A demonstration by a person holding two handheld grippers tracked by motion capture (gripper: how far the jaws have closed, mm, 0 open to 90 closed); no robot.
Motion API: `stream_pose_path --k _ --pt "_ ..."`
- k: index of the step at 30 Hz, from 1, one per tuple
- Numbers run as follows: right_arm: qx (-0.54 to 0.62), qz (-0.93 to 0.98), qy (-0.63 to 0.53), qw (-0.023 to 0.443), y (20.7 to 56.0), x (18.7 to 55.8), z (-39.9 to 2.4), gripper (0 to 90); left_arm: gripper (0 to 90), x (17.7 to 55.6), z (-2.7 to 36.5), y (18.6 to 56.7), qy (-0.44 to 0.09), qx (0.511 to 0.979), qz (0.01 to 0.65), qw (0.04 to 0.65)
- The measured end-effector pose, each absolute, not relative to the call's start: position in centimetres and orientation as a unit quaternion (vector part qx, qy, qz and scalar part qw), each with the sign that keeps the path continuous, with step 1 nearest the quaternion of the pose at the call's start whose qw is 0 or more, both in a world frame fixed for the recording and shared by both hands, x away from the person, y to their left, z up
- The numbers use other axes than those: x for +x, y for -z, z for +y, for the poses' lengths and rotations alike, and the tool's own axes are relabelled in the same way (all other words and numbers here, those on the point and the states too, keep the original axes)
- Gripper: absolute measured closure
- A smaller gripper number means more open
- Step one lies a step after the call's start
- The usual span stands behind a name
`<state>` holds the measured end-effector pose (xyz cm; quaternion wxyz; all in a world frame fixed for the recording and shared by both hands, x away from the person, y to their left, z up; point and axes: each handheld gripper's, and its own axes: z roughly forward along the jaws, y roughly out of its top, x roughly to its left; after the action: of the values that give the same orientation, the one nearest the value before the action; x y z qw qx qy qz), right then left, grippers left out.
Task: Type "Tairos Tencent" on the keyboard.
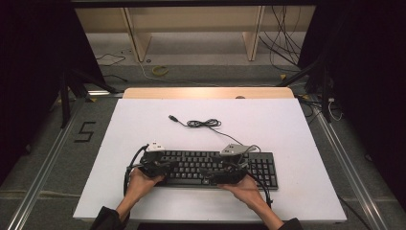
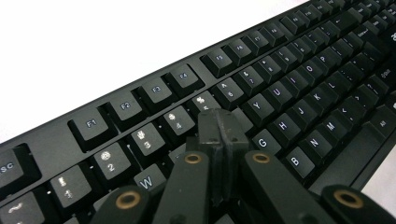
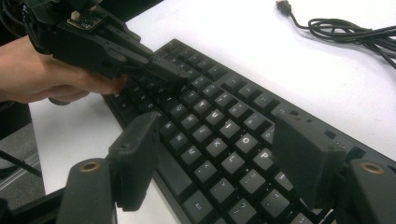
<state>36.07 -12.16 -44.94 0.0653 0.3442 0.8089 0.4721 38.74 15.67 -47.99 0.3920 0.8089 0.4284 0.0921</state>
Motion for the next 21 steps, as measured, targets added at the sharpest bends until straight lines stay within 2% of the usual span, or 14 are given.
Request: stream_pose_path --k 10,21 --pt "0.344 0.809 -0.472 0.066 44.9 36.1 -12.1 33.4 88.9 38.5 15.7 47.5 -0.095 0.805 0.430 0.398" --pt "0.345 0.810 -0.470 0.066 45.0 36.1 -12.1 33.3 78.7 38.2 16.2 46.5 -0.091 0.798 0.425 0.417"
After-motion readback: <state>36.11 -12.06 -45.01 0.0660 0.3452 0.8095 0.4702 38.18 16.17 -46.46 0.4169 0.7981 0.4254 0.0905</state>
